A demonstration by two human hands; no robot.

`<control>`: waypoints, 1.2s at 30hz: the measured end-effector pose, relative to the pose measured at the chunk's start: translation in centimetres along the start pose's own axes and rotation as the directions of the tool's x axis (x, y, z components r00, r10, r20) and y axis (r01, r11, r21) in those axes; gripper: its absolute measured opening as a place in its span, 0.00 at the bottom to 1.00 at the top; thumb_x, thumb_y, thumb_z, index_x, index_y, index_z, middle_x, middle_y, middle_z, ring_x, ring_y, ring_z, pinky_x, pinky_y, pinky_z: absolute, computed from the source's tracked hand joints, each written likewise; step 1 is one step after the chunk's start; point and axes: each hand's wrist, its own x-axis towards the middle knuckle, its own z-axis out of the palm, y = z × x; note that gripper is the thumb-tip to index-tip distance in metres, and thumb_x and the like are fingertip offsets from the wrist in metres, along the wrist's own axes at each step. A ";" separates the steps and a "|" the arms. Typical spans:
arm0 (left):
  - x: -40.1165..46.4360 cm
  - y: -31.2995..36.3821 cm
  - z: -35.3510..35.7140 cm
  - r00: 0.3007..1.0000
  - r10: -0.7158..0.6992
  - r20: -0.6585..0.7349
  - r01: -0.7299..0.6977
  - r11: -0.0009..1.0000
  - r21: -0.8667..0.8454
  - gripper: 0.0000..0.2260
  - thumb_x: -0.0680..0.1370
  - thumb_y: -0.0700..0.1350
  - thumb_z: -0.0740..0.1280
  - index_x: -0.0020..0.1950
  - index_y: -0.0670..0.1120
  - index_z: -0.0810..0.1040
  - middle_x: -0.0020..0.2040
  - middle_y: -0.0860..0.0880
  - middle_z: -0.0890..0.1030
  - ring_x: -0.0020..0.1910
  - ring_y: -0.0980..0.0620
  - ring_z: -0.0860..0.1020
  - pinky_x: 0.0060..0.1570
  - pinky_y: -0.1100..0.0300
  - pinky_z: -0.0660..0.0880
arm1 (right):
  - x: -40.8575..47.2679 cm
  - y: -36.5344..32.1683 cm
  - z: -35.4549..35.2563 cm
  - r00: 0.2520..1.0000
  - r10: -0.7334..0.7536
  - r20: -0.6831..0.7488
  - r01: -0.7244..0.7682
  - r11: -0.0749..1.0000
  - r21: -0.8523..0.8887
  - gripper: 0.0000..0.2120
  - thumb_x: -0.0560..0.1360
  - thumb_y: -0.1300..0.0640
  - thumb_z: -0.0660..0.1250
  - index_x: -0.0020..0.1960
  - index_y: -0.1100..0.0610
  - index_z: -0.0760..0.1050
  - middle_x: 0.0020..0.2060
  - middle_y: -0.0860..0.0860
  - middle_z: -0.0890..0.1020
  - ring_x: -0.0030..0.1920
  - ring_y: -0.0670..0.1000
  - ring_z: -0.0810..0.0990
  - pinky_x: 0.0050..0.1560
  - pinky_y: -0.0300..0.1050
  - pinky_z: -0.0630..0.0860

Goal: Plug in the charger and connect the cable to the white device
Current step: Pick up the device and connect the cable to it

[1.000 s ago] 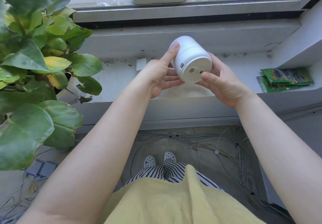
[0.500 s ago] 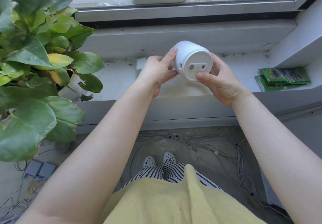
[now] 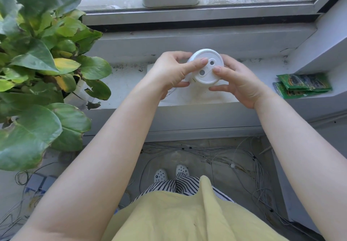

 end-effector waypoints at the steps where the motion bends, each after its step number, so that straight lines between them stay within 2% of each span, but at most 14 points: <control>1: 0.0 0.0 0.0 1.000 -0.009 -0.010 0.009 0.999 -0.035 0.25 0.68 0.57 0.75 0.62 0.49 0.80 0.54 0.51 0.84 0.53 0.52 0.83 0.48 0.58 0.82 | 0.1 -0.1 0.1 1.000 0.004 -0.022 -0.004 1.000 0.004 0.25 0.73 0.46 0.66 0.68 0.50 0.71 0.61 0.50 0.80 0.61 0.49 0.80 0.55 0.50 0.80; 5: 0.1 -0.4 0.5 0.992 -0.091 -0.084 0.070 0.973 -0.219 0.28 0.68 0.56 0.75 0.62 0.44 0.76 0.57 0.46 0.81 0.54 0.46 0.82 0.46 0.56 0.83 | 0.0 -0.4 0.6 0.993 0.044 -0.107 -0.035 0.996 0.080 0.26 0.73 0.41 0.66 0.68 0.48 0.71 0.63 0.48 0.79 0.61 0.50 0.80 0.56 0.50 0.80; 8: 0.0 -0.6 1.0 0.983 -0.135 -0.120 0.096 0.953 -0.286 0.28 0.69 0.55 0.74 0.62 0.42 0.73 0.57 0.44 0.79 0.54 0.45 0.82 0.47 0.54 0.83 | -0.1 -0.4 0.9 0.991 0.070 -0.112 -0.058 0.992 0.108 0.25 0.72 0.42 0.67 0.67 0.49 0.72 0.62 0.48 0.80 0.60 0.51 0.81 0.55 0.49 0.81; 12: 0.0 -0.7 1.4 0.979 -0.145 -0.142 0.103 0.958 -0.267 0.27 0.70 0.55 0.73 0.60 0.40 0.73 0.55 0.46 0.78 0.53 0.47 0.81 0.47 0.53 0.83 | 0.1 -0.8 1.2 0.989 0.073 -0.127 -0.061 0.993 0.096 0.19 0.74 0.48 0.68 0.63 0.53 0.77 0.56 0.49 0.83 0.54 0.52 0.84 0.57 0.48 0.80; 16: 0.4 -0.7 0.9 0.975 -0.118 -0.188 0.090 0.984 -0.153 0.27 0.71 0.57 0.72 0.57 0.36 0.78 0.49 0.51 0.77 0.45 0.60 0.77 0.52 0.56 0.81 | 0.3 -1.0 0.9 0.984 0.101 -0.144 -0.085 0.990 0.109 0.14 0.77 0.49 0.65 0.59 0.54 0.80 0.52 0.50 0.84 0.52 0.53 0.84 0.58 0.48 0.79; 19: 0.8 -1.0 0.8 0.975 -0.106 -0.197 0.075 0.984 -0.163 0.25 0.70 0.55 0.73 0.55 0.35 0.80 0.53 0.46 0.81 0.42 0.59 0.80 0.54 0.57 0.80 | 0.6 -1.1 0.8 0.979 0.125 -0.159 -0.109 0.989 0.103 0.16 0.77 0.48 0.66 0.60 0.55 0.79 0.53 0.52 0.83 0.53 0.54 0.84 0.58 0.47 0.79; 22: 1.3 -1.5 1.1 0.972 -0.105 -0.208 0.071 0.983 -0.168 0.23 0.70 0.54 0.74 0.53 0.36 0.81 0.55 0.41 0.83 0.42 0.54 0.84 0.54 0.57 0.80 | 1.1 -1.1 0.7 0.967 0.155 -0.203 -0.136 0.985 0.106 0.19 0.76 0.47 0.67 0.61 0.58 0.78 0.56 0.55 0.83 0.55 0.55 0.84 0.57 0.47 0.80; 25: 2.0 -1.9 1.1 0.972 -0.106 -0.211 0.079 0.988 -0.133 0.24 0.68 0.56 0.75 0.49 0.35 0.81 0.50 0.42 0.84 0.43 0.51 0.85 0.49 0.62 0.81 | 1.4 -1.2 0.7 0.964 0.180 -0.194 -0.165 0.982 0.095 0.15 0.76 0.47 0.66 0.57 0.56 0.79 0.53 0.53 0.84 0.52 0.53 0.84 0.57 0.47 0.80; 27: 2.3 -2.1 0.9 0.974 -0.094 -0.206 0.072 0.991 -0.114 0.19 0.68 0.56 0.75 0.46 0.44 0.76 0.44 0.44 0.77 0.45 0.50 0.86 0.41 0.68 0.81 | 1.6 -1.1 0.8 0.962 0.193 -0.194 -0.178 0.979 0.095 0.14 0.76 0.47 0.66 0.56 0.56 0.80 0.51 0.53 0.85 0.51 0.53 0.85 0.58 0.47 0.80; 29: 2.5 -2.2 0.8 0.975 -0.074 -0.210 0.054 0.994 -0.099 0.20 0.67 0.56 0.75 0.47 0.47 0.72 0.45 0.48 0.73 0.42 0.50 0.85 0.35 0.71 0.78 | 1.8 -1.2 1.0 0.958 0.201 -0.202 -0.185 0.978 0.096 0.15 0.76 0.47 0.66 0.56 0.56 0.80 0.52 0.54 0.85 0.53 0.54 0.84 0.58 0.48 0.80; 31: 2.7 -2.3 0.7 0.973 -0.065 -0.222 0.051 0.996 -0.070 0.21 0.66 0.58 0.75 0.46 0.47 0.71 0.44 0.48 0.73 0.41 0.52 0.85 0.38 0.69 0.76 | 2.0 -1.3 1.0 0.957 0.205 -0.205 -0.190 0.977 0.092 0.13 0.76 0.47 0.67 0.53 0.55 0.81 0.52 0.53 0.85 0.53 0.54 0.84 0.58 0.48 0.80; 35: 3.1 -2.5 0.4 0.973 -0.091 -0.213 0.080 0.995 -0.057 0.23 0.64 0.61 0.75 0.46 0.48 0.73 0.42 0.45 0.78 0.35 0.56 0.85 0.54 0.59 0.77 | 2.3 -1.4 1.1 0.957 0.209 -0.202 -0.195 0.977 0.085 0.11 0.76 0.46 0.67 0.49 0.53 0.81 0.48 0.50 0.85 0.50 0.51 0.85 0.56 0.47 0.81; 36: 3.1 -2.5 0.4 0.972 -0.096 -0.217 0.084 0.995 -0.062 0.22 0.64 0.61 0.75 0.46 0.47 0.74 0.42 0.45 0.79 0.34 0.57 0.85 0.55 0.58 0.77 | 2.3 -1.4 1.1 0.956 0.210 -0.203 -0.197 0.977 0.084 0.11 0.75 0.46 0.67 0.49 0.53 0.81 0.48 0.50 0.85 0.50 0.51 0.85 0.56 0.47 0.81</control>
